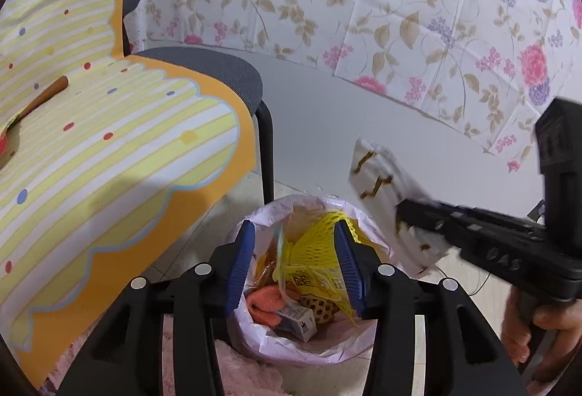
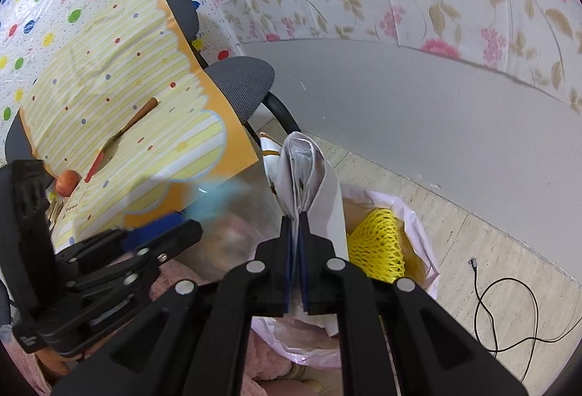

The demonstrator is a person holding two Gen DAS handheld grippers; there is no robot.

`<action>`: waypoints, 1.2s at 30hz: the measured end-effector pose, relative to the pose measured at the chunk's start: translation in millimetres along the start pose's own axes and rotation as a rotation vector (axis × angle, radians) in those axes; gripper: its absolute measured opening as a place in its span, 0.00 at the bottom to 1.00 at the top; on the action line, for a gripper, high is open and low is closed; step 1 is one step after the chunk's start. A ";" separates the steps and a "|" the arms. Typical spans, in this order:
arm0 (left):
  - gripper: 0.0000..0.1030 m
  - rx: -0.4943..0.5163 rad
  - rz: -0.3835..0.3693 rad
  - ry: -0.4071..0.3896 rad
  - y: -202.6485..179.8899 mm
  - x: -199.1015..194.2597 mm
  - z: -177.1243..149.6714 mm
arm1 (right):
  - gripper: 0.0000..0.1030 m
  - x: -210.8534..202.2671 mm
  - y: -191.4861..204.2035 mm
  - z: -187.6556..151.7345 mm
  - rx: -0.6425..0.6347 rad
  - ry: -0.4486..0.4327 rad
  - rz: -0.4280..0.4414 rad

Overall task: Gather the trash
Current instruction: 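Carry the tissues and mango packet over the pink bin and open both tools, then move both tools back over the chair seat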

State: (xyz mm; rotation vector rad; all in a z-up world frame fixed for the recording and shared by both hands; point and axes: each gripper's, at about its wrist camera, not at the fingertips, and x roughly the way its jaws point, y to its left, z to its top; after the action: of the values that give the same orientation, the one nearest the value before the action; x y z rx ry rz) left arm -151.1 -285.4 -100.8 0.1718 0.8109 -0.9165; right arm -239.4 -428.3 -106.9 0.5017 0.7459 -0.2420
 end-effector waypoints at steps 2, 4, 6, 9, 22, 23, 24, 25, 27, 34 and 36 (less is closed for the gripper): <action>0.48 -0.018 0.008 -0.020 5.5 -10.0 2.6 | 0.30 9.9 -2.5 -0.9 -0.006 0.034 -0.003; 0.50 -0.043 0.024 -0.049 15.9 -26.3 3.6 | 0.45 16.7 -4.0 -3.9 -0.009 0.060 -0.014; 0.51 -0.054 0.063 -0.064 24.5 -38.2 5.3 | 0.45 19.0 -3.6 -4.5 -0.015 0.074 -0.016; 0.52 -0.072 0.115 -0.086 37.9 -57.4 7.2 | 0.45 7.0 -0.8 1.2 -0.018 0.042 -0.025; 0.52 -0.181 0.326 -0.152 101.7 -126.9 -7.8 | 0.45 -40.3 48.8 28.8 -0.120 -0.078 -0.036; 0.52 -0.201 0.349 -0.155 110.2 -132.9 -9.3 | 0.45 -40.1 54.3 31.2 -0.130 -0.082 -0.029; 0.53 -0.215 0.369 -0.157 115.5 -136.7 -9.8 | 0.45 -39.7 58.8 33.3 -0.139 -0.085 -0.023; 0.53 -0.226 0.389 -0.160 120.9 -140.8 -10.8 | 0.45 -38.4 66.4 36.1 -0.154 -0.087 -0.013; 0.57 -0.253 0.431 -0.169 133.7 -150.3 -12.7 | 0.45 -33.9 81.9 41.4 -0.186 -0.090 0.007; 0.64 -0.343 0.545 -0.187 173.2 -173.2 -16.9 | 0.45 -6.6 130.5 60.7 -0.274 -0.064 0.083; 0.73 -0.371 0.563 -0.183 183.8 -176.3 -16.6 | 0.45 3.0 146.4 66.6 -0.304 -0.056 0.101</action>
State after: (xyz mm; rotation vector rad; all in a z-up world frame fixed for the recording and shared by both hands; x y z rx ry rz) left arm -80.5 -51.6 -26.9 -0.0126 0.6951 -0.2391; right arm -142.2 -337.6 -16.4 0.2418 0.6860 -0.0459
